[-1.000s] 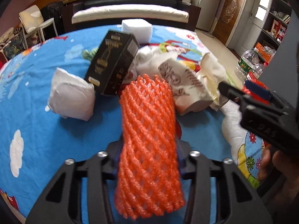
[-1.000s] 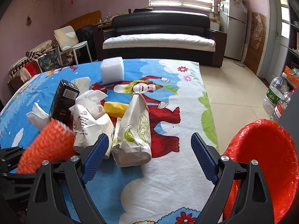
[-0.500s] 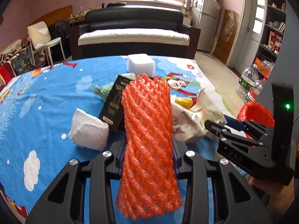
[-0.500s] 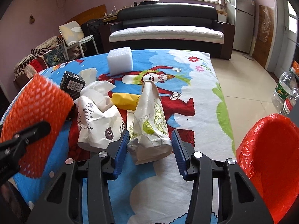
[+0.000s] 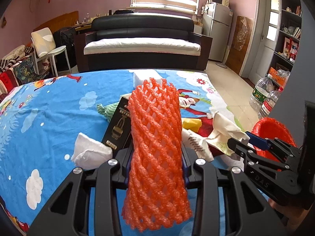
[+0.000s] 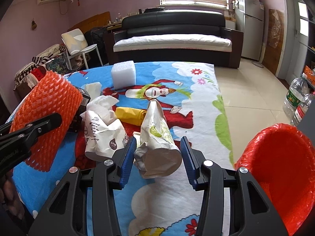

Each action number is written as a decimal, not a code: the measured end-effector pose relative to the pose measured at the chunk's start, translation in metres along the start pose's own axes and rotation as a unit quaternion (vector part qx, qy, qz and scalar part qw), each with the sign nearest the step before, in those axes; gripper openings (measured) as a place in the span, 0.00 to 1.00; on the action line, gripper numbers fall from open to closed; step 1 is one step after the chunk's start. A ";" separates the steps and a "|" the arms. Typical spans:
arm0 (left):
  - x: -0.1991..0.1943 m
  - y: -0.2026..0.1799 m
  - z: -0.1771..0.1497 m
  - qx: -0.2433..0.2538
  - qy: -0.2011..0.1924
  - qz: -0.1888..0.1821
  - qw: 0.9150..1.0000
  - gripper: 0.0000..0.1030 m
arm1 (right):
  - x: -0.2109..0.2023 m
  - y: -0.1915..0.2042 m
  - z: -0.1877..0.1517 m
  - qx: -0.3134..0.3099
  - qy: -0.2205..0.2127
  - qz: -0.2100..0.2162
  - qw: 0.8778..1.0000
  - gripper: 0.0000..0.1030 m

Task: Collect trash
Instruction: 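Carry the orange net with the left tool while the right tool carries the white paper bag to the bin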

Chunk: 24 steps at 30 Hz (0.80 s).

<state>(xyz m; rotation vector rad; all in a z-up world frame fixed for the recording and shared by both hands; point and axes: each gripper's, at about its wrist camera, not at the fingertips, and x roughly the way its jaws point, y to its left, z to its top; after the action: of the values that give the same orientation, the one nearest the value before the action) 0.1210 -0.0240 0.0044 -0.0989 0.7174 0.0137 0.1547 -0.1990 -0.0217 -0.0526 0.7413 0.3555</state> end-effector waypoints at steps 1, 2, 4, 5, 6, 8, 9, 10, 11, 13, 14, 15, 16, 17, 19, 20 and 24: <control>0.001 -0.002 0.001 0.001 -0.001 -0.001 1.000 0.35 | -0.001 -0.001 0.000 0.000 -0.001 -0.001 1.000 0.43; 0.002 -0.004 0.002 0.002 -0.002 -0.002 1.000 0.35 | -0.003 -0.003 0.001 0.001 -0.002 -0.002 1.000 0.43; 0.002 -0.009 0.004 0.005 -0.004 -0.004 1.000 0.35 | -0.006 -0.007 0.001 0.003 -0.003 -0.003 1.000 0.43; 0.003 -0.011 0.005 0.007 -0.005 -0.005 1.000 0.35 | -0.006 -0.008 0.001 0.004 -0.004 -0.004 1.000 0.43; 0.003 -0.014 0.005 0.008 -0.006 -0.006 1.000 0.35 | -0.008 -0.011 0.001 0.005 -0.005 -0.005 1.000 0.43; 0.005 -0.019 0.007 0.011 -0.006 -0.009 1.000 0.35 | -0.012 -0.014 0.001 0.007 -0.009 -0.007 1.000 0.43; 0.006 -0.021 0.007 0.012 -0.006 -0.010 1.000 0.35 | -0.014 -0.016 0.001 0.009 -0.011 -0.008 1.000 0.43; 0.007 -0.024 0.008 0.014 -0.006 -0.012 1.000 0.35 | -0.016 -0.018 0.001 0.009 -0.012 -0.009 1.000 0.43; 0.008 -0.025 0.008 0.016 -0.006 -0.014 1.000 0.35 | -0.018 -0.020 0.001 0.010 -0.013 -0.011 1.000 0.43; 0.010 -0.030 0.009 0.018 -0.006 -0.017 1.000 0.35 | -0.021 -0.024 0.001 0.012 -0.015 -0.013 1.000 0.43; 0.011 -0.032 0.010 0.019 -0.006 -0.018 1.000 0.35 | -0.022 -0.026 0.001 0.013 -0.016 -0.015 1.000 0.43; 0.011 -0.034 0.010 0.020 -0.006 -0.019 1.000 0.35 | -0.024 -0.028 0.001 0.014 -0.017 -0.015 1.000 0.43; 0.012 -0.036 0.011 0.022 -0.007 -0.021 1.000 0.35 | -0.025 -0.029 0.001 0.015 -0.017 -0.016 1.000 0.43; 0.012 -0.038 0.011 0.023 -0.007 -0.022 0.999 0.35 | -0.027 -0.032 0.001 0.017 -0.019 -0.018 1.000 0.43; 0.013 -0.040 0.011 0.025 -0.007 -0.023 0.999 0.35 | -0.030 -0.033 0.001 0.019 -0.021 -0.019 0.999 0.43; 0.014 -0.041 0.011 0.026 -0.007 -0.024 0.999 0.35 | -0.032 -0.035 0.001 0.019 -0.023 -0.020 0.999 0.43; 0.016 -0.045 0.011 0.027 -0.006 -0.027 0.999 0.35 | -0.037 -0.038 0.001 0.021 -0.028 -0.022 0.999 0.42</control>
<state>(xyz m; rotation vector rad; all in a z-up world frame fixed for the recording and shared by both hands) 0.1422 -0.0682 0.0061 -0.0662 0.7020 -0.0573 0.1431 -0.2456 0.0013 -0.0196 0.6898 0.2993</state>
